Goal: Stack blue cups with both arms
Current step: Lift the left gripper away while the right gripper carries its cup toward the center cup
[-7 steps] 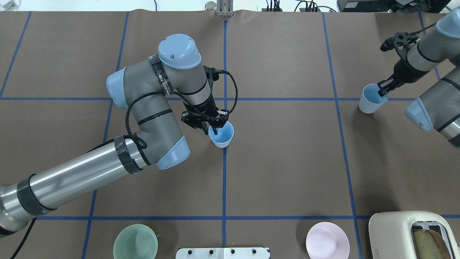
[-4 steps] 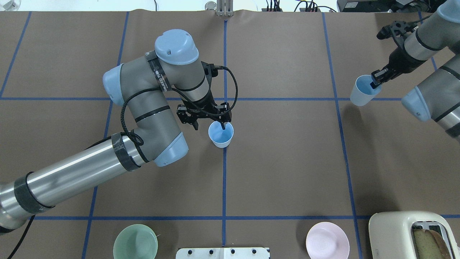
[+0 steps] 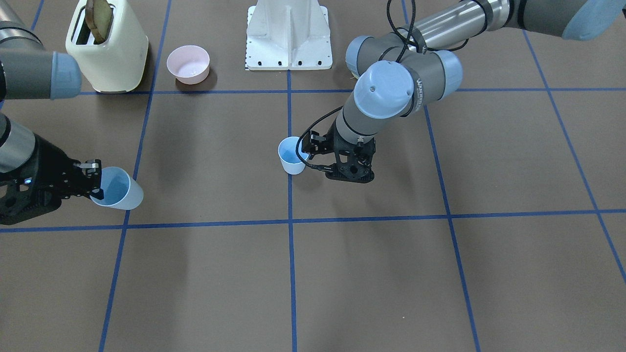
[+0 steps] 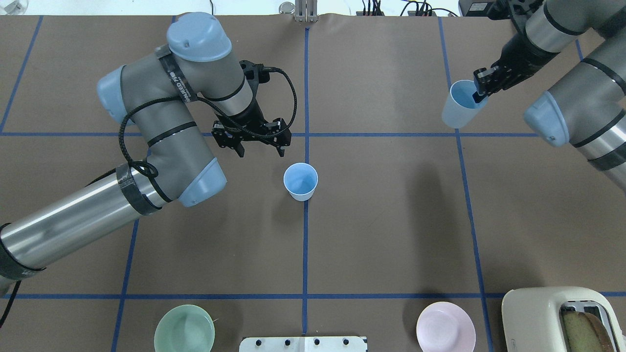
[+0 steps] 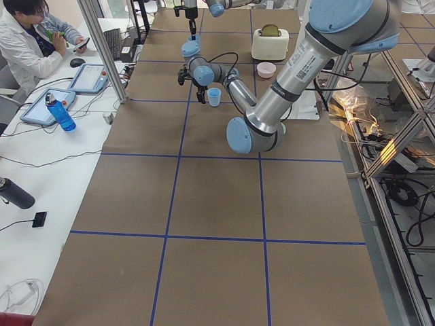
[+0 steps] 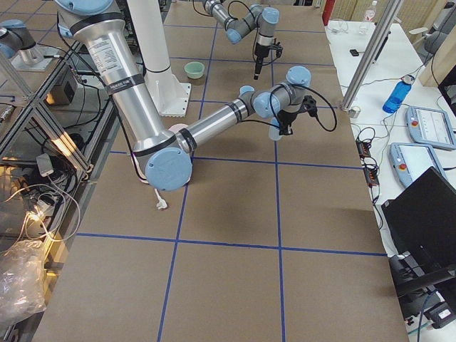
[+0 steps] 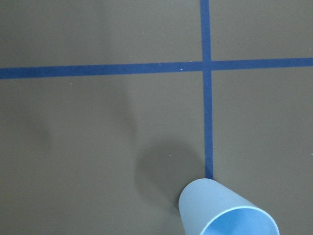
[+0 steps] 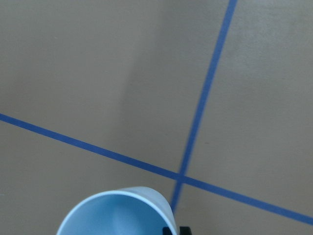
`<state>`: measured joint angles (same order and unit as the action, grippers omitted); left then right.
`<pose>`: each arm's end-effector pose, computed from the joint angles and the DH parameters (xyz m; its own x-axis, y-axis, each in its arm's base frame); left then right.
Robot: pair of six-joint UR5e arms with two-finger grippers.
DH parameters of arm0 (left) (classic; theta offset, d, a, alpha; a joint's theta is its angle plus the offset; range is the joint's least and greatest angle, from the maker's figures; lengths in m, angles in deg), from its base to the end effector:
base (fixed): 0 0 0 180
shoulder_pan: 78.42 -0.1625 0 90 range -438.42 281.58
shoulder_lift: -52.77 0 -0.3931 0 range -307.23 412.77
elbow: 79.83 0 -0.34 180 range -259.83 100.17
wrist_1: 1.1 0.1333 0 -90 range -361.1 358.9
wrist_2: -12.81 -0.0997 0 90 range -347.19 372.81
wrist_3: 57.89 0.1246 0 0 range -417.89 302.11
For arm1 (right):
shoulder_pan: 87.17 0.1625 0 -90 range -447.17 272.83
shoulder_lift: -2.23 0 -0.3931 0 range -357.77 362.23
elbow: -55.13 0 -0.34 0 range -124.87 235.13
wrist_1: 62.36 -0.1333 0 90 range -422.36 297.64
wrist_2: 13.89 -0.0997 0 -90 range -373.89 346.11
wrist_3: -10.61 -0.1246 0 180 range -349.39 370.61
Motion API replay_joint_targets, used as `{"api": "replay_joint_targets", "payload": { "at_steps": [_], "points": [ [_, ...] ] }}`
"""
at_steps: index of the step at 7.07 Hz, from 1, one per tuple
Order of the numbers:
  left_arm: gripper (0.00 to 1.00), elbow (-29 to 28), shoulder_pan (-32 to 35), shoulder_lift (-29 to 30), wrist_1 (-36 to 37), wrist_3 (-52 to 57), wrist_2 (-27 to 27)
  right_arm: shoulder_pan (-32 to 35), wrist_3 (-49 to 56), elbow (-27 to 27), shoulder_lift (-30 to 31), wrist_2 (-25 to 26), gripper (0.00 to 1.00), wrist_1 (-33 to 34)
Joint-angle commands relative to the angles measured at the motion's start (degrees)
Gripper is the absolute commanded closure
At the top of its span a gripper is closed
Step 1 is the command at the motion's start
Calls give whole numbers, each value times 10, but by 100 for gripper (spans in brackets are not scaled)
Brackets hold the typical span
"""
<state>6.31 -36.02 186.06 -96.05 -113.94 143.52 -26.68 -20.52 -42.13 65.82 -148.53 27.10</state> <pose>0.4593 -0.4899 0.2305 0.5351 0.0846 -0.8405 -0.1502 0.9886 0.0039 -0.2509 -0.5361 0.3433 0.5741 -0.2222 0.7881 0.1292 0.9750 0.1809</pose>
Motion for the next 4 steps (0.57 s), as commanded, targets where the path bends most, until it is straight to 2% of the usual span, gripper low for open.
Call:
{"api": "replay_joint_targets", "payload": {
  "at_steps": [1,2,3,4],
  "points": [
    [3,27,50,-56,0,75,28,-51,-120,-32,-36,10,85,11],
    [3,28,67,-77,7,119,28,-80,-158,-50,-39,26,85,10],
    [3,41,86,-81,51,178,28,-117,-208,-50,-68,54,85,10],
    [3,66,103,-107,84,250,28,-166,-265,-45,-102,102,85,11]
  ]
}}
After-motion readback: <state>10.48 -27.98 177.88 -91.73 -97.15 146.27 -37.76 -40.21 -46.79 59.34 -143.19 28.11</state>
